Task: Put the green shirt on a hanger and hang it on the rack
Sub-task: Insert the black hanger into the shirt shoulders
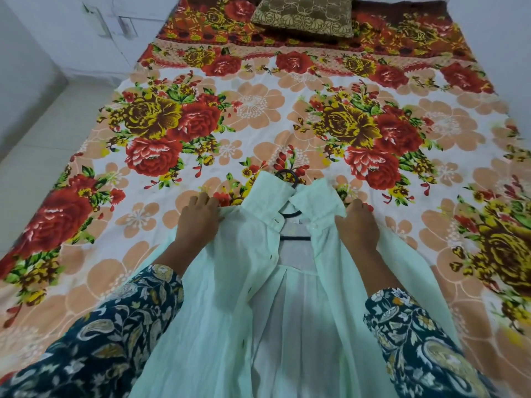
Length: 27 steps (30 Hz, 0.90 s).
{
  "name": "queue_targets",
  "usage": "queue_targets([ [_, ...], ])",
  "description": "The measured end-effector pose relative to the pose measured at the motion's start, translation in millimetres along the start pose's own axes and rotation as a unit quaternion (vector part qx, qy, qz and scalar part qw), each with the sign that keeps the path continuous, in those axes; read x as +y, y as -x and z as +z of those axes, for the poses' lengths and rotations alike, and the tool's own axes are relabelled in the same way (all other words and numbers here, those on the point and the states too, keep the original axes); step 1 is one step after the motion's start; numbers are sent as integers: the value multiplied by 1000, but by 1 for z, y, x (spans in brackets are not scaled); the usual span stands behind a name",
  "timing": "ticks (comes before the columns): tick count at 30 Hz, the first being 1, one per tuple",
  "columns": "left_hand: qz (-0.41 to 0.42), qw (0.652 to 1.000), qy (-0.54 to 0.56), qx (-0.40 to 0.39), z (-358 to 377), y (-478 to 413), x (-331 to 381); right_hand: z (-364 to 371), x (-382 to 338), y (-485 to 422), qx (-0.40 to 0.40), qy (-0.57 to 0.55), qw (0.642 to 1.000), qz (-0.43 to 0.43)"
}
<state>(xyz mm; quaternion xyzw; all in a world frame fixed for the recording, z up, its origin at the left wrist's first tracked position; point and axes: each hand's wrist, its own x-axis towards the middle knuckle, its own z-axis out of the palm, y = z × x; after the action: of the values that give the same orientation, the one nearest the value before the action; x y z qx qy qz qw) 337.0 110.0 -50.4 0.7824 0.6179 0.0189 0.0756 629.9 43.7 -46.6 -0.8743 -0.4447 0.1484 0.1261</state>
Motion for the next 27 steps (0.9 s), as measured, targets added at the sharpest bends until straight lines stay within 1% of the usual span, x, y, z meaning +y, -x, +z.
queue_targets([
  [2,42,998,17,42,-2,12,10,0,2,19,-33,-50,998,35],
  [4,107,991,-2,81,-2,33,32,4,3,41,-100,-47,993,29],
  [5,135,987,-14,85,-1,46,47,6,2,54,-130,-37,991,18],
  [6,151,986,-23,60,-1,59,63,8,0,66,-151,-23,988,6],
  [7,151,988,-33,17,0,69,77,11,-2,75,-156,-2,988,-8],
  [8,136,989,-47,-39,2,78,88,14,-4,81,-154,21,988,-25],
  [9,115,989,-65,-73,6,83,96,14,-6,84,-149,34,988,-36],
  [10,95,988,-78,-92,7,87,101,12,-9,85,-144,24,989,-37],
  [11,71,990,-70,-104,7,88,104,10,-12,86,-135,-27,990,-22],
  [12,43,993,-39,-105,7,86,106,8,-15,83,-126,-112,986,9],
  [13,-4,995,42,-94,7,84,106,5,-18,81,-123,-218,967,57],
  [14,-70,980,164,-92,4,80,105,1,-19,82,-128,-314,935,107],
  [15,-128,945,282,-106,1,78,103,-2,-18,86,-140,-377,904,144],
  [16,-163,903,380,-117,-2,78,100,-5,-14,91,-153,-396,892,155],
  [17,-181,869,442,-130,-6,79,97,-7,-11,97,-165,-387,894,153],
  [18,-183,850,470,-151,-10,86,95,-8,-5,105,-171,-370,901,150],
  [19,-180,846,472,-172,-14,99,95,-12,1,118,-173,-355,907,149],
  [20,-170,851,462,-183,-16,113,96,-12,8,130,-175,-341,912,147],
  [23,-99,898,393,-171,-10,161,97,-9,30,172,-200,-283,927,143],
  [25,-41,936,314,-151,-6,201,96,-9,42,208,-241,-261,922,155],
  [27,2,969,210,-129,-1,246,97,-10,54,242,-286,-205,925,143],
])
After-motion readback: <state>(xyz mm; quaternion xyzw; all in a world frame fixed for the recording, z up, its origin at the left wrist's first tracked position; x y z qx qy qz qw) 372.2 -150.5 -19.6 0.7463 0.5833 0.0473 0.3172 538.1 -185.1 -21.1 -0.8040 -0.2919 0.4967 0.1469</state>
